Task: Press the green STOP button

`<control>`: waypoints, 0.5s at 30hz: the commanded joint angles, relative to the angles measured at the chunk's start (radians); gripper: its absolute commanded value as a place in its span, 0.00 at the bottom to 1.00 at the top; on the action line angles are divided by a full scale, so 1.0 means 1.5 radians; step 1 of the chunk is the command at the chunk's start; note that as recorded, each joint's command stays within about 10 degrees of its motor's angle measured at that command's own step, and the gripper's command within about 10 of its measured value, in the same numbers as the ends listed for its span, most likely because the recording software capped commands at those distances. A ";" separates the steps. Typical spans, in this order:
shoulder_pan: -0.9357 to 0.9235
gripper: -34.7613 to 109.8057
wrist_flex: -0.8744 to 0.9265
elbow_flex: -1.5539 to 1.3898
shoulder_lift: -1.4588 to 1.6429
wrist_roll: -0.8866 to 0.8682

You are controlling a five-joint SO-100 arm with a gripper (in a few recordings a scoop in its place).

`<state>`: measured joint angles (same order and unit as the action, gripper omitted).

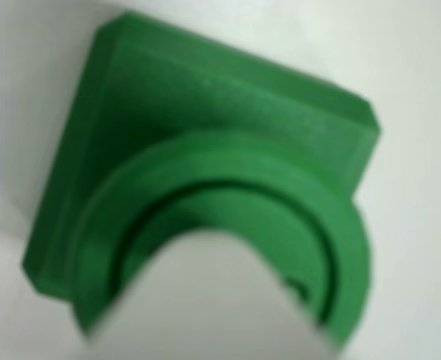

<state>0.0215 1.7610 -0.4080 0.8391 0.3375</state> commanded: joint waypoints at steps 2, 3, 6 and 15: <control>0.005 0.24 0.006 0.019 0.018 0.001; 0.005 0.24 0.006 0.019 0.013 0.001; 0.007 0.24 0.006 0.019 -0.001 0.000; 0.010 0.24 0.006 -0.011 -0.027 -0.004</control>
<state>0.0307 1.7579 -0.4080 0.7823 0.3359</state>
